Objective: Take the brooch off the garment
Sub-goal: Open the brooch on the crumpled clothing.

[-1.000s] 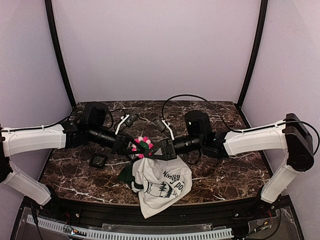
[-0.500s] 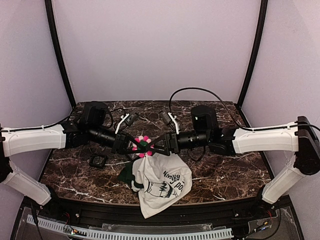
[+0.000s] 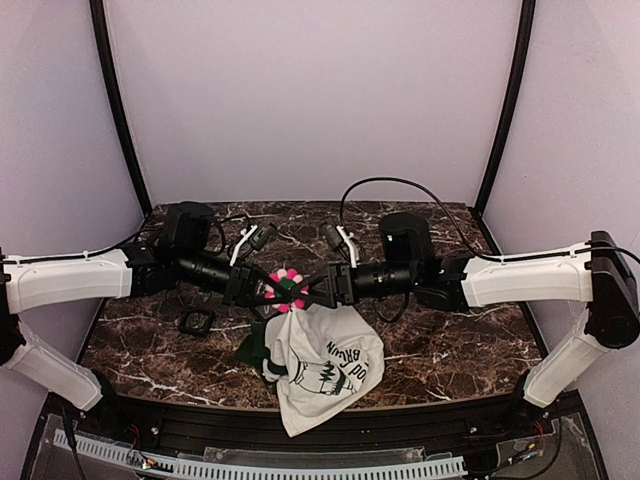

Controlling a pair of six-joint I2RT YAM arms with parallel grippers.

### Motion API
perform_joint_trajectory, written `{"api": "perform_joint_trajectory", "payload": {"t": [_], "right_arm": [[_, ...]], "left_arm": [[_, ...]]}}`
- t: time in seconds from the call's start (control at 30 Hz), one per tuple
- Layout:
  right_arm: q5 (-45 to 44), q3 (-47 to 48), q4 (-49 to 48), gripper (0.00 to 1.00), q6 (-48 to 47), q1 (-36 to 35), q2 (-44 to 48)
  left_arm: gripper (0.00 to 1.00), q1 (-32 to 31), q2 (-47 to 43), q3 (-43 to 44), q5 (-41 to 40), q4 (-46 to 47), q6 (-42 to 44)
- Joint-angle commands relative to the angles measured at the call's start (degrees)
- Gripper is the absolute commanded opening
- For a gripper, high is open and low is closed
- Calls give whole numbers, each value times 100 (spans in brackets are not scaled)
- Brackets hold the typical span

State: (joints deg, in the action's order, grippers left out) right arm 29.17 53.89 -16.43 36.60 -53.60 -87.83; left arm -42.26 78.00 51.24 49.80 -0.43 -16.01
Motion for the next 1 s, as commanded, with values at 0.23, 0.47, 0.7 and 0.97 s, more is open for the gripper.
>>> {"api": "perform_joint_trajectory", "payload": {"t": [0.23,0.47,0.7,0.97], "right_arm": [[-319,-146,-159,70,174,174,61],[-146,5,-191,70,160,167,-94],[158,142,-326,69,90,125,-182],[479,86,-609,69,53,65,-125]], "left_arm": [[1,0,-164,-87,47,145,15],[1,2,-129,-83,99,158,-6],[1,3,-43,-39,40,80,-6],[1,3,24,38,-138,-171,80]]}}
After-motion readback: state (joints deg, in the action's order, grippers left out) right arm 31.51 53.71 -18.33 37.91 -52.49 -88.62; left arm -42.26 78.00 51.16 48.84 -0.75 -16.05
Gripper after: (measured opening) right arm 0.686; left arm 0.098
